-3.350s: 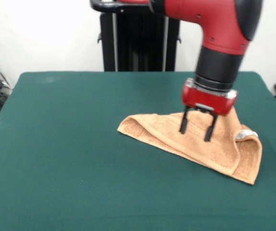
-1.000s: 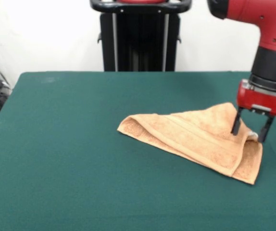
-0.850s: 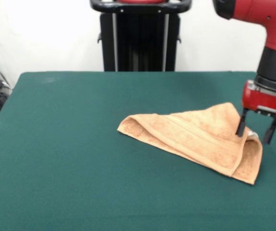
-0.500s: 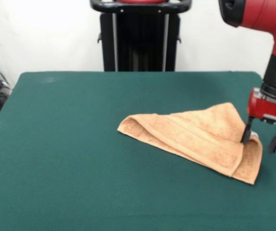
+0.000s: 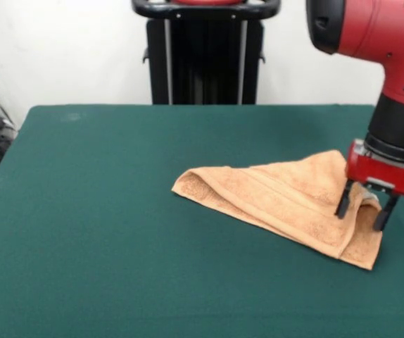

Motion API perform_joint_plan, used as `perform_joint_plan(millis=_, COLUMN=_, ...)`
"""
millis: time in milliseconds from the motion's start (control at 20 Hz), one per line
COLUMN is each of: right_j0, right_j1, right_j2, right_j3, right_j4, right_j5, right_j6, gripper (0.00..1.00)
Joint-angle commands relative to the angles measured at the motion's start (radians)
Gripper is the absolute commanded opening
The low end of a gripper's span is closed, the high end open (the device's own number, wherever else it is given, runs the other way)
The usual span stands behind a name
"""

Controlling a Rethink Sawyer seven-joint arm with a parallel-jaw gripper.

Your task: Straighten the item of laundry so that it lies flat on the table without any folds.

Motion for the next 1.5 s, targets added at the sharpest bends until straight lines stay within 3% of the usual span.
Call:
perform_joint_plan(millis=50, right_j0=-0.031, right_j1=-0.052, right_j2=0.109, right_j3=0.121, right_j4=0.003, right_j5=-0.040, right_j6=0.195, gripper=1.00)
perform_joint_plan(millis=650, right_j0=0.009, right_j1=-0.078, right_j2=0.093, right_j3=0.163, right_j4=0.012, right_j5=-0.030, right_j6=0.229, gripper=1.00)
perform_joint_plan(millis=1500, right_j0=-0.003, right_j1=-0.071, right_j2=0.118, right_j3=0.199, right_j4=-0.002, right_j5=-0.082, right_j6=0.211, gripper=1.00)
